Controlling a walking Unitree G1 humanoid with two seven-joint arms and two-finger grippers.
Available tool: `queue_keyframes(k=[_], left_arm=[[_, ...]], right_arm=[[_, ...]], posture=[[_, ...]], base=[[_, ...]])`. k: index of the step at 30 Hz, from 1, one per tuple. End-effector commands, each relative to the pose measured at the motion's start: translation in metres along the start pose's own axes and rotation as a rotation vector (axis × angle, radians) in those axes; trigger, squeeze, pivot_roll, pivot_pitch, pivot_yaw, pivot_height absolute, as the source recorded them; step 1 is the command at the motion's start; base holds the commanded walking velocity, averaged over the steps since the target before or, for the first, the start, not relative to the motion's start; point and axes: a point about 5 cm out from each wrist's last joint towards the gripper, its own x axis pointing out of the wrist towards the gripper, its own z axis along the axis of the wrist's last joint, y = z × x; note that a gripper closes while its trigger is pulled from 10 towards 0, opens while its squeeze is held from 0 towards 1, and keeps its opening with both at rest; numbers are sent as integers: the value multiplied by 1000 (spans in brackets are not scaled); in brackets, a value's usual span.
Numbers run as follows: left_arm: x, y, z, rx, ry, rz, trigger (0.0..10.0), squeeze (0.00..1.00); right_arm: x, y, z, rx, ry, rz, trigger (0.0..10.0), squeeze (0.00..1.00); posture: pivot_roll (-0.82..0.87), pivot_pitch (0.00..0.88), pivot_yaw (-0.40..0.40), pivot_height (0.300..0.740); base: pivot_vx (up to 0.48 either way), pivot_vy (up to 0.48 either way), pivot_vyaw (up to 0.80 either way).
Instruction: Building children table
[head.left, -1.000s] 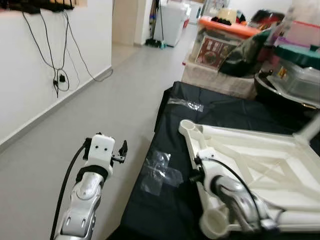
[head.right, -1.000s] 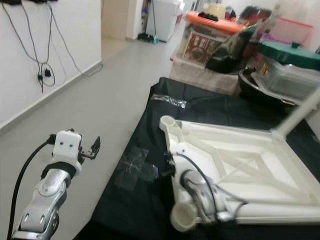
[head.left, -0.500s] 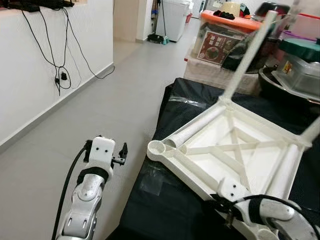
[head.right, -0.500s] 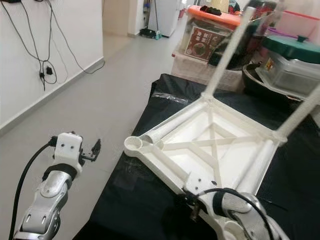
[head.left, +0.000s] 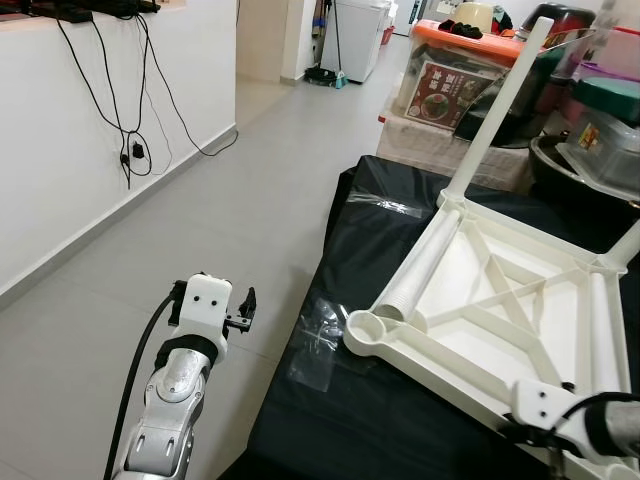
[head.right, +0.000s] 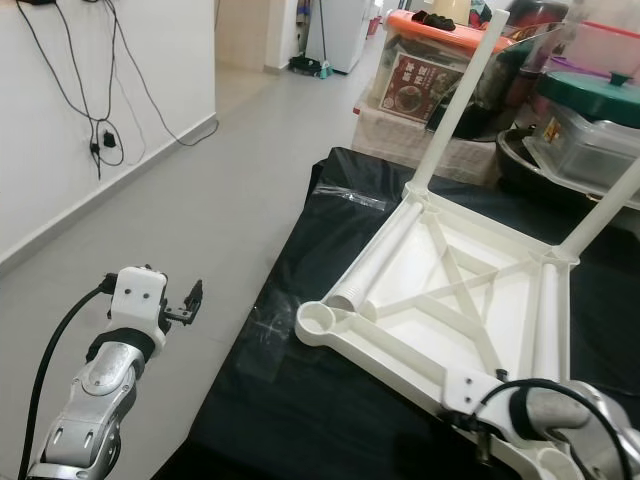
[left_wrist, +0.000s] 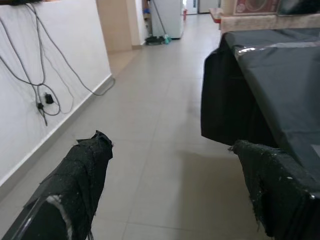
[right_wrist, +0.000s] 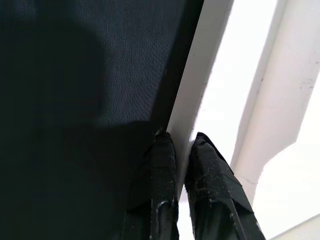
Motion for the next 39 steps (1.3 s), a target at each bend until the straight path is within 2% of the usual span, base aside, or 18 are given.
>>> queue_keyframes(k=[1, 2, 3, 4, 8, 11, 16, 20, 22, 23, 24, 27, 28, 30, 31, 33, 35, 39], left_arm=[[-1, -2, -6, 12, 33, -12, 10000, 0], [0, -2, -7, 11, 36, -14, 10000, 0], [0, -3, -7, 11, 37, -17, 10000, 0], [0, -3, -7, 11, 38, -18, 10000, 0], [0, -3, -7, 11, 39, -20, 10000, 0], [0, -3, -7, 11, 39, -18, 10000, 0], [0, -1, -6, 10, 35, -14, 10000, 0], [0, -1, -6, 10, 34, -13, 10000, 0], [0, -1, -4, -3, 20, -13, 10000, 0], [0, -1, -4, -3, 20, -13, 10000, 0], [0, -1, -2, -7, 12, -16, 10000, 0], [0, -1, -1, -9, 7, -19, 10000, 0], [0, -2, 0, -11, 0, -24, 10000, 0], [0, -2, 3, -24, -22, -33, 10000, 0], [0, -2, 3, -24, -22, -33, 10000, 0], [0, -3, 5, -24, -29, -41, 10000, 0], [0, -3, 5, -24, -29, -41, 10000, 0], [0, -3, 6, -20, -32, -47, 10000, 0]], right_arm=[[-4, 4, -11, -46, 71, 25, 0, 0], [-3, 3, -17, -35, 109, -18, 10000, 0], [-2, -1, -18, 21, 99, -66, 10000, 200], [0, -5, -15, 71, 68, -95, 10000, 1000], [1, -8, -12, 105, 38, -103, 10000, 1000], [-3, -15, 6, 91, -52, -99, 10000, 1000], [-20, -26, 37, 9, -177, -102, 10000, 1000], [-25, -29, 43, -8, -197, -111, 10000, 1000], [-42, -43, 70, 8, -356, -180, 10000, 1000], [-42, -43, 70, 8, -356, -180, 10000, 1000], [-47, -51, 86, 45, -475, -257, 10000, 1000], [-50, -58, 96, 70, -558, -321, 10000, 1000], [-50, -71, 106, 128, -641, -462, 10000, 1000], [-42, -90, 125, 297, -828, -715, 10000, 0], [-42, -90, 125, 297, -828, -715, 10000, 0], [-25, -90, 142, 464, -939, -782, 10000, 0], [-25, -90, 142, 464, -939, -782, 10000, 0], [0, -74, 169, 565, -1029, -744, 10000, 0]], posture=[[186, 0, -148, 740], [186, 0, -148, 740], [186, 0, -148, 740], [186, 0, -148, 740], [186, 0, -148, 740], [189, 0, -146, 740], [195, 0, -149, 740], [195, 0, -149, 740], [189, 0, -148, 740], [189, 0, -148, 740], [189, 0, -149, 740], [190, 0, -149, 740], [192, 0, -147, 740], [196, 0, -146, 740], [196, 0, -146, 740], [206, 0, -143, 740], [206, 0, -143, 740], [209, 0, -140, 740]], base=[[0, 0, 0], [0, 0, 0], [0, 0, 0], [0, 0, 0], [0, 0, 0], [0, 0, 0], [0, 0, 0], [0, 0, 0], [0, 0, 0], [0, 0, 0], [0, 0, 0], [0, 0, 0], [0, 0, 0], [0, -176, 0], [0, -352, 0], [0, -472, 0], [0, -472, 0], [0, -476, 0]])
